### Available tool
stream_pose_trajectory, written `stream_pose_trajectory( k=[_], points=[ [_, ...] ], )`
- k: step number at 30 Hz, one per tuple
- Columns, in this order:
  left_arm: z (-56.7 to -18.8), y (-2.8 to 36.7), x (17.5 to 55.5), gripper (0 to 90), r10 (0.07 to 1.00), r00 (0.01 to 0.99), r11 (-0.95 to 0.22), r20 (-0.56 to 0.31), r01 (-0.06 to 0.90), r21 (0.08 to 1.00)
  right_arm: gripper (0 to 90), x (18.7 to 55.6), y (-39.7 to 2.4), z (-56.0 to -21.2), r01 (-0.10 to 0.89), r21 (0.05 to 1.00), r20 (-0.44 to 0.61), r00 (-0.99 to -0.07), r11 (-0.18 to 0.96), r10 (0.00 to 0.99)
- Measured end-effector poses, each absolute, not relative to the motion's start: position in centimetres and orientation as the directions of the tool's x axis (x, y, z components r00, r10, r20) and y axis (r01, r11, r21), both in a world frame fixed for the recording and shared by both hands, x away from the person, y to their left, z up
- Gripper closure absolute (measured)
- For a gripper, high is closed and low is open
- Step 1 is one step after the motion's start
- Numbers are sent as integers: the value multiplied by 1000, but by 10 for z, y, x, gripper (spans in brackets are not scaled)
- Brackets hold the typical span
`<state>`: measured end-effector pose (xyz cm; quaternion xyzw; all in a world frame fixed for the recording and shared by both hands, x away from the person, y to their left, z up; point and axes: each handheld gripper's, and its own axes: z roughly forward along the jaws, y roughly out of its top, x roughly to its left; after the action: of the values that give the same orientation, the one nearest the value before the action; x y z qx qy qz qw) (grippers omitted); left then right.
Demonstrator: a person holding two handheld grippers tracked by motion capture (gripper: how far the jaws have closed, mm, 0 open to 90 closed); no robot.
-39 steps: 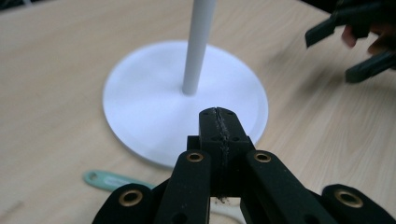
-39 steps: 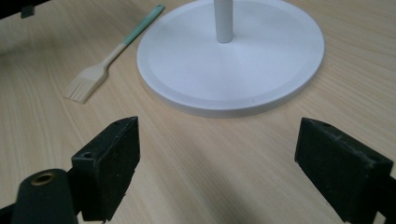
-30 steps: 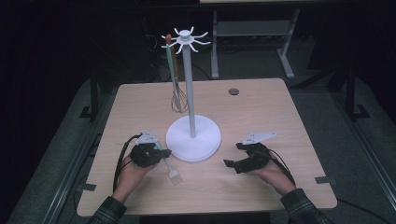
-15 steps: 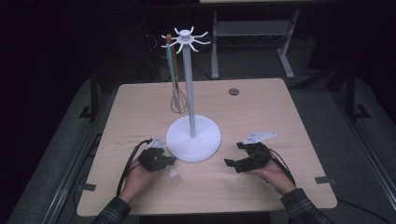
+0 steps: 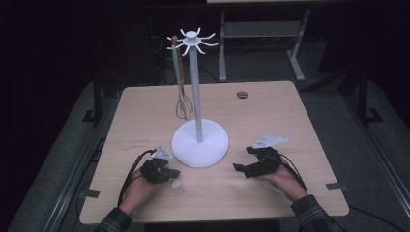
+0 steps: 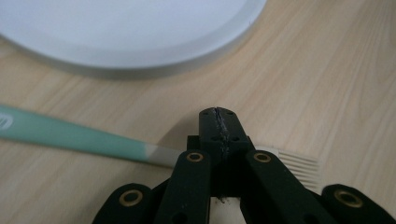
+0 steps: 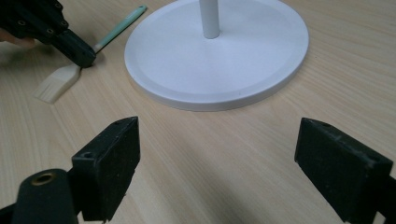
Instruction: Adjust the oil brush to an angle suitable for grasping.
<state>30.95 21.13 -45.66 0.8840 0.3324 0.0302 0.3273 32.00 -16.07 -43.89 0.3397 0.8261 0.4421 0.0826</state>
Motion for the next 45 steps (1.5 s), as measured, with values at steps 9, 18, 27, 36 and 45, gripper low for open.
stream_pose_trajectory(
  k=[9, 18, 27, 36, 45],
  points=[
    [-452, 242, 291, 900, 655, 746, -576, -119, 595, 560, 138, 321, -163, -439, 498, 786, 178, -750, 366, 637],
    [-448, 280, 281, 900, 720, 690, -559, -69, 636, 532, 138, 322, -161, -439, 510, 781, 187, -742, 360, 644],
    [-447, 309, 280, 900, 773, 633, -510, -47, 664, 547, 138, 323, -162, -440, 511, 781, 187, -739, 359, 647],
    [-441, 318, 284, 754, 823, 567, -445, -40, 686, 576, 139, 322, -160, -441, 518, 778, 195, -737, 356, 647],
    [-452, 312, 289, 701, 837, 547, -439, -10, 683, 583, 139, 323, -161, -441, 504, 784, 183, -745, 361, 642]
  ],
)
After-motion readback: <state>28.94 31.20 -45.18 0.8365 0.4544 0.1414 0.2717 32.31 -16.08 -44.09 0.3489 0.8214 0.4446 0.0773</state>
